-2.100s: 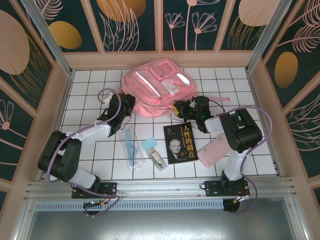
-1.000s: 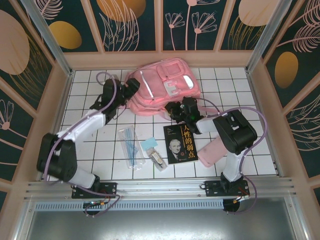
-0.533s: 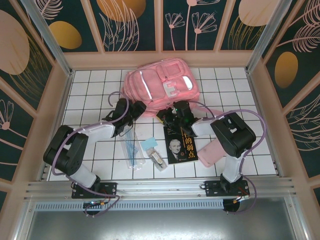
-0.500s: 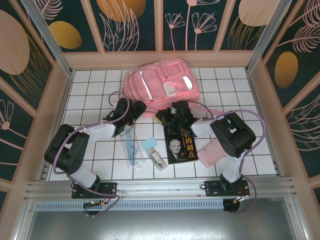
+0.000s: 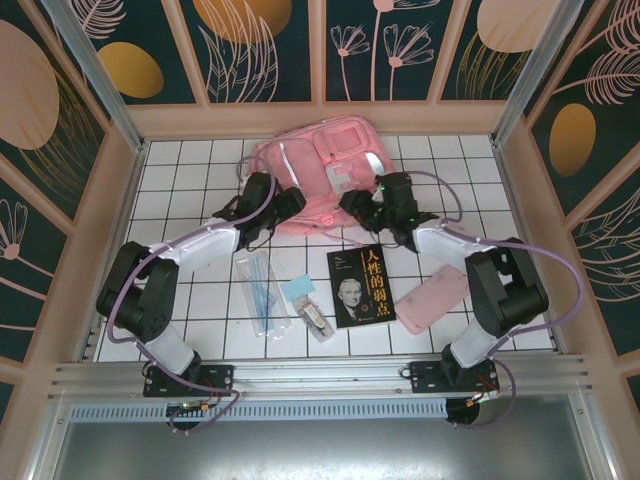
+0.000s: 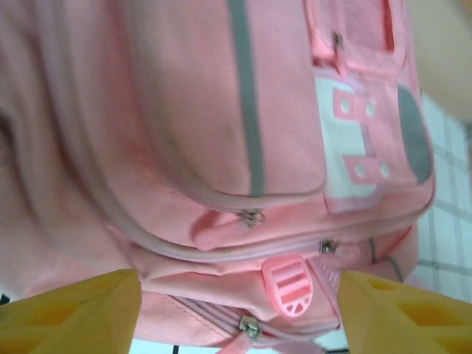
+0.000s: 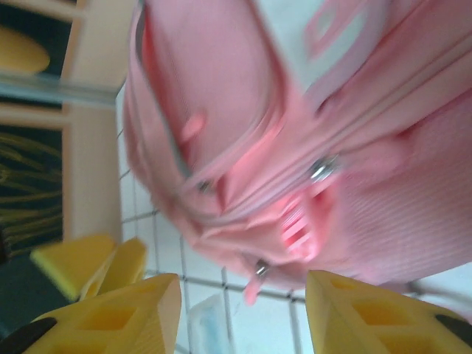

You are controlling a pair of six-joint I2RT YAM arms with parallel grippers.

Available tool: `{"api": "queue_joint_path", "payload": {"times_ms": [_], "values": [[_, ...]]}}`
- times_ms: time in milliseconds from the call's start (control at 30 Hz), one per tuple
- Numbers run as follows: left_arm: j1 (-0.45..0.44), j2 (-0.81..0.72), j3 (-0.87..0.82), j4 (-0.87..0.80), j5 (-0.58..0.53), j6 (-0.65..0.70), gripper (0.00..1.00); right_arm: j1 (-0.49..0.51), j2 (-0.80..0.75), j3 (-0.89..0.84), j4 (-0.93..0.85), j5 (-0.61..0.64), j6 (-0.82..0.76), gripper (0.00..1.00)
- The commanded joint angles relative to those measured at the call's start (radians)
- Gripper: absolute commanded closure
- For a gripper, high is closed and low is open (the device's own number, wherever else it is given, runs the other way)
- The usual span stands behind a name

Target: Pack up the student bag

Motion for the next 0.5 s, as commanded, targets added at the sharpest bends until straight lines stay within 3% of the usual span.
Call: {"api": "queue_joint_path", "payload": {"times_ms": [0, 233, 467], "values": [[-0.049, 0.099, 0.131, -0.28, -0.004, 0.238, 0.37, -0.059, 0.006, 0.007, -0.155, 0.048, -0.118, 0.48], [-0.134, 0.301, 0.397, -0.598, -0.113, 0.401, 0.42, -0.1, 0.098, 0.039, -0.131, -0.006, -0.088, 0.4], [-0.148, 0.376, 0.467, -0.669, -0.122, 0.419, 0.46, -0.105, 0.151, 0.033, -0.065, -0.031, -0.047, 0.4]]}}
